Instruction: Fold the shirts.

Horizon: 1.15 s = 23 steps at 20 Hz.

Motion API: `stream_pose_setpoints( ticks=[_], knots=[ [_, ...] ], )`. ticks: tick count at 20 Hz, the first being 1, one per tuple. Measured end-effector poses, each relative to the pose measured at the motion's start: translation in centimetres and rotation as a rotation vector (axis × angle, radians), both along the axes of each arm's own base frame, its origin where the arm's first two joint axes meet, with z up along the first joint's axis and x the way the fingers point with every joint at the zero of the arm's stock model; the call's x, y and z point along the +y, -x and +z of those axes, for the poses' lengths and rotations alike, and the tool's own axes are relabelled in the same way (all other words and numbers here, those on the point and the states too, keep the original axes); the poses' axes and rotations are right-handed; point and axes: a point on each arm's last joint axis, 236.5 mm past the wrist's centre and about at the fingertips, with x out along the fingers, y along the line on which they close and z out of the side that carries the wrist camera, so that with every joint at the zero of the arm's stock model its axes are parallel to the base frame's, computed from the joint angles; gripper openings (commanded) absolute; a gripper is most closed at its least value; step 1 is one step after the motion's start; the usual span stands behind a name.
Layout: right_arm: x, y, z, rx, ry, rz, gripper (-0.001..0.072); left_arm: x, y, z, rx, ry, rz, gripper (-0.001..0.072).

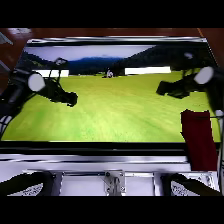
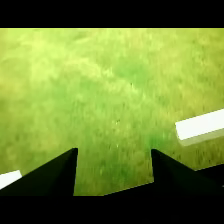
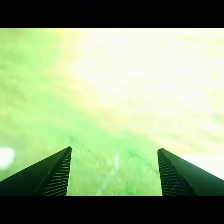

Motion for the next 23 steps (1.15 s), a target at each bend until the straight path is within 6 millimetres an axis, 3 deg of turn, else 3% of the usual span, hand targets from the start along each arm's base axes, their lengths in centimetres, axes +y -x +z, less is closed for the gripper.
stream_pose_setpoints(
  ticks=[3, 7, 23],
  knots=[
    [1.6, 1.5, -3.4, 0.127, 0.066, 0.059, 0.0645, -0.5, 0.0, -2.2, 0.038, -0.056, -0.022, 0.054],
    [1.8, 2.4, -5.0, 0.188, 0.115, 0.082, 0.0645, -0.4, -0.2, -3.4, 0.057, -0.086, -0.025, 0.054],
    [1.8, 2.8, -5.5, 0.214, 0.136, 0.089, 0.0645, -0.4, -0.2, -3.8, 0.065, -0.096, -0.024, 0.054]
  ],
)
